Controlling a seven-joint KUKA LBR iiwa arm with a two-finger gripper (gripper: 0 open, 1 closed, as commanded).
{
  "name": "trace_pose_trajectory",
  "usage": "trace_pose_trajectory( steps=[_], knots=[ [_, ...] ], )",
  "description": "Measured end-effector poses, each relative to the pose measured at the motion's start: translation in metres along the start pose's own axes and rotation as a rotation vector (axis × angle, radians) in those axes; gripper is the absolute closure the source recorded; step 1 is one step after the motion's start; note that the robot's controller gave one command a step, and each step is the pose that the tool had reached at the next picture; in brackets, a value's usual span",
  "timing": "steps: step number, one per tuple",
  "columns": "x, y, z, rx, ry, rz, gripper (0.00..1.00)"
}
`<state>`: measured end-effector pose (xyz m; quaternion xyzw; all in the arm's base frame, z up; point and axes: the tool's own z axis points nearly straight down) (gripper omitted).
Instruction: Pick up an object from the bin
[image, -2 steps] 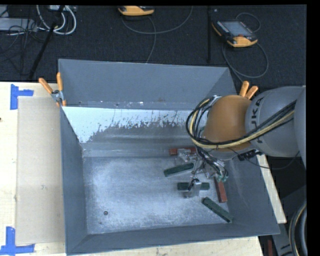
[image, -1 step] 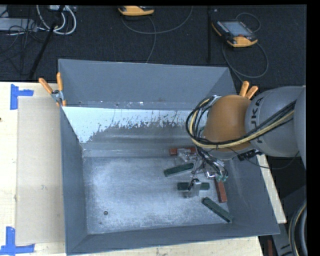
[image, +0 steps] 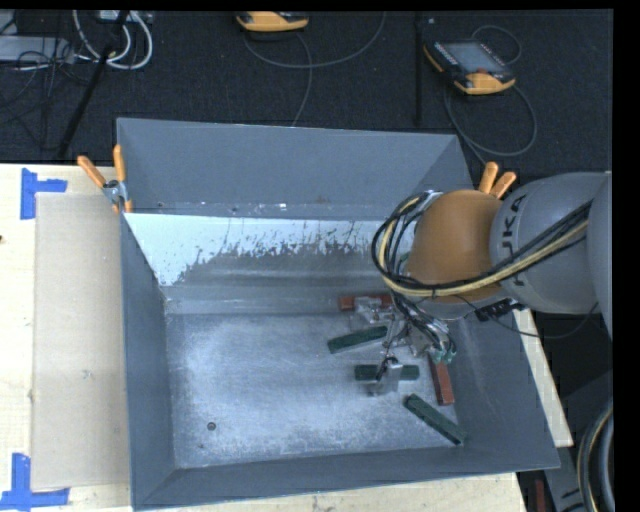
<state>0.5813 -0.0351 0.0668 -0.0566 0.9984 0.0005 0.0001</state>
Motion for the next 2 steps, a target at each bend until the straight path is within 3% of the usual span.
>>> trace_pose_trajectory(
  steps=[1, 2],
  knots=[
    [-0.0001, -0.0001, 0.0, 0.0, 0.0, 0.001, 0.0],
    [-0.0005, -0.0001, -0.0002, 0.0, -0.001, 0.002, 1.0]
  ],
)
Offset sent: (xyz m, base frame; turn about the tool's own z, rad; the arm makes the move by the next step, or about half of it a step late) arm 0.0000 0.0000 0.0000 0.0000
